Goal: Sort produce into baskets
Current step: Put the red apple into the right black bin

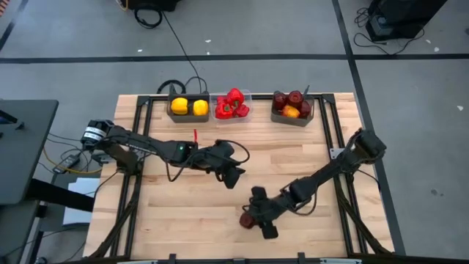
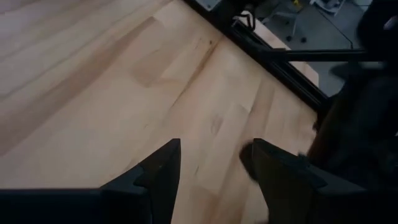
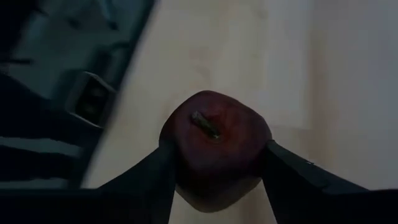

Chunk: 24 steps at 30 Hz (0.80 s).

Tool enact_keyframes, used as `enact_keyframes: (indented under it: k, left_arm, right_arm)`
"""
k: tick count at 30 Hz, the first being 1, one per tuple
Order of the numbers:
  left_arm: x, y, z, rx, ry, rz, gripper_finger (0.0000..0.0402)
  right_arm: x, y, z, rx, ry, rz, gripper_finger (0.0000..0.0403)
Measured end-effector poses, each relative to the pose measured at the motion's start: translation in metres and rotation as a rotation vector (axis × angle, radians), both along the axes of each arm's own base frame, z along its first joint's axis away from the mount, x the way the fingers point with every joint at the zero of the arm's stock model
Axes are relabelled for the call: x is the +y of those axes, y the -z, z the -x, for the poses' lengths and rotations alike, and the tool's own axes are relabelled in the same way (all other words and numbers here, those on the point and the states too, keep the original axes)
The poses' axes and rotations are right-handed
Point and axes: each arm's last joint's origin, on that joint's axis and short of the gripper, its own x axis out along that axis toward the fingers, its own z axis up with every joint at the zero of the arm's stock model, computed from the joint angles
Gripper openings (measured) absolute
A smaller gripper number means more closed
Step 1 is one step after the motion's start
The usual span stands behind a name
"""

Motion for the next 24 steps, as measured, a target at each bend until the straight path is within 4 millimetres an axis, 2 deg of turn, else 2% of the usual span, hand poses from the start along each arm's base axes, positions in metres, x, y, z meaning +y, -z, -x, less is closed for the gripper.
enact_keyframes:
  k: [6,11,15,19,24]
  left_arm:
    - [0.018,-0.001,-0.002,0.007,0.097,-0.004,0.0202]
    - [0.045,-0.011,0.000,-0.025,0.089,-0.105,0.0194]
    - [0.075,-0.020,0.002,-0.065,0.061,-0.229,0.0185]
    - [0.101,-0.025,0.003,-0.109,0.084,-0.300,0.0181]
    - [0.124,-0.026,0.006,-0.101,0.090,-0.381,0.0181]
  right_arm:
    - [-0.043,-0.028,0.008,0.063,0.085,0.117,0.0211]
    - [-0.099,-0.058,0.020,0.096,0.252,0.246,0.0211]
    - [-0.148,-0.079,0.039,0.157,0.425,0.343,0.0211]
    - [-0.199,-0.098,0.062,0.209,0.581,0.365,0.0211]
    - [-0.254,-0.114,0.099,0.273,0.913,0.439,0.0211]
